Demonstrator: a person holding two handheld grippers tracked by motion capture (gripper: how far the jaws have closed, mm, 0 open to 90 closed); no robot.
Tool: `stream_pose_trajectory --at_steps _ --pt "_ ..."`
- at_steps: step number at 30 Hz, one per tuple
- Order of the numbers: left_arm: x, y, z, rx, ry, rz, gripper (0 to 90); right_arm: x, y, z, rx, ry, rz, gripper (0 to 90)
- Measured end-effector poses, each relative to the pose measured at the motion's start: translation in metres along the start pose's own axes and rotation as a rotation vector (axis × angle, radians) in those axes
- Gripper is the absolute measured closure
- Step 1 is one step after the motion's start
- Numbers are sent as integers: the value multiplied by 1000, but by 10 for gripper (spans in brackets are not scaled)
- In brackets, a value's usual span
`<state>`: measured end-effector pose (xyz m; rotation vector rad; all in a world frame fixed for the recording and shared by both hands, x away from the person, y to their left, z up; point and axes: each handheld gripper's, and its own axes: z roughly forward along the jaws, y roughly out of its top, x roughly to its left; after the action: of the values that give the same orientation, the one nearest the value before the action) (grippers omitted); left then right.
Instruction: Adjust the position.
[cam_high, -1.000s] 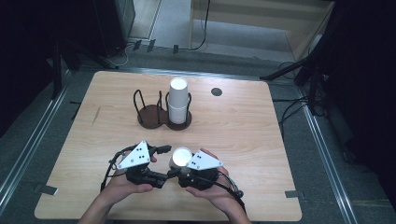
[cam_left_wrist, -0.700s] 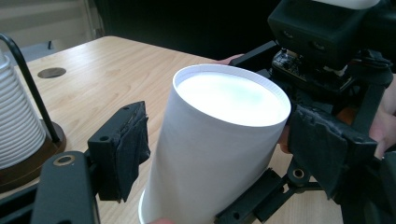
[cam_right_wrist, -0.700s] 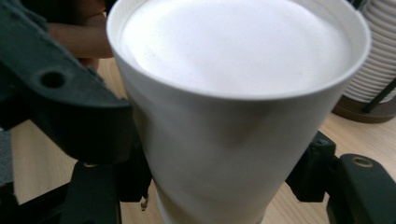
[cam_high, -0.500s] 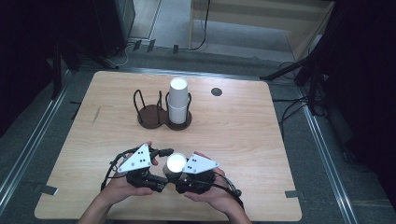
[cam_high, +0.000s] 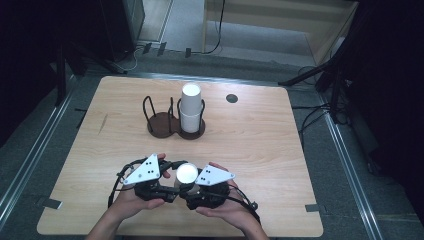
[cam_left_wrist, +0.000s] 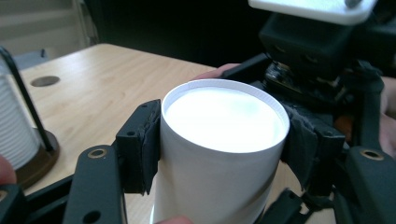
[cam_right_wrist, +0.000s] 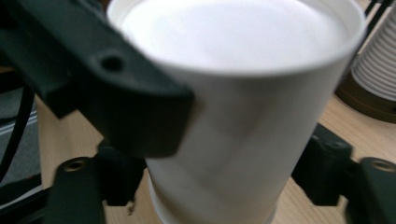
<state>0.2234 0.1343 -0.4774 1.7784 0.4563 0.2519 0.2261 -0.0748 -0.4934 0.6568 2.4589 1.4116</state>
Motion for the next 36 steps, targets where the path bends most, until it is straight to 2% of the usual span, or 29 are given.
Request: stream_pose_trajectory --at_steps 1,3,4,5,6,7,9,10,11,12,13,14,16,17,18,20,28,29,30,31,32,34,35,36 --pt "1 0 -2 -13 6 -10 349 1 0 0 -8 -23 -2 145" --pt "5 1 -6 -56 8 -46 350 1 -1 1 -9 -39 -3 117" --pt "9 2 -10 -97 23 -83 351 1 -2 1 -21 -47 21 77" --pt "9 2 -10 -97 23 -83 351 1 -2 1 -21 -47 21 77" --pt "11 1 -11 -124 35 -111 351 2 -2 1 -53 -59 33 73" --pt "11 1 -11 -124 35 -111 351 2 -2 1 -53 -59 33 73" --pt "12 1 -10 -140 43 -134 351 6 -3 4 -91 -88 35 73" --pt "12 0 -9 -145 51 -144 351 13 -3 7 -116 -137 16 73" --pt "12 0 -9 -145 51 -144 351 13 -3 7 -116 -137 16 73" --pt "11 0 -8 -144 54 -147 351 18 -4 10 -129 -182 1 76" --pt "11 0 -8 -144 54 -147 351 18 -4 10 -129 -182 1 76" --pt "10 0 -7 -147 53 -155 351 21 -5 13 -130 -243 -11 83" --pt "9 0 -6 -149 51 -156 351 25 -6 15 -142 -289 -41 106" --pt "9 0 -6 -149 51 -156 351 25 -6 15 -142 -289 -41 106" --pt "8 0 -4 -143 58 -149 350 27 -7 15 -156 -320 -56 185" --pt "7 0 -3 -141 62 -149 348 27 -8 15 -161 -335 -60 218" --pt "9 1 -5 -104 57 -162 330 26 -10 15 -150 -331 -85 274" --pt "9 3 -5 -90 67 -160 301 26 -11 15 -146 -337 -104 282" --pt "8 6 -5 -42 98 -131 262 27 -11 15 -143 -344 -116 283" --pt "8 6 -5 -42 98 -131 229 27 -11 15 -143 -344 -116 283" --pt "8 8 -6 -9 101 -119 229 27 -11 15 -140 -354 -134 283" --pt "8 10 -8 31 89 -99 197 28 -10 14 -120 -385 -193 283" --pt "9 11 -10 58 69 -80 191 28 -9 13 -112 -395 -223 284" --pt "10 12 -12 67 64 -72 192 28 -8 12 -105 -400 -236 284"
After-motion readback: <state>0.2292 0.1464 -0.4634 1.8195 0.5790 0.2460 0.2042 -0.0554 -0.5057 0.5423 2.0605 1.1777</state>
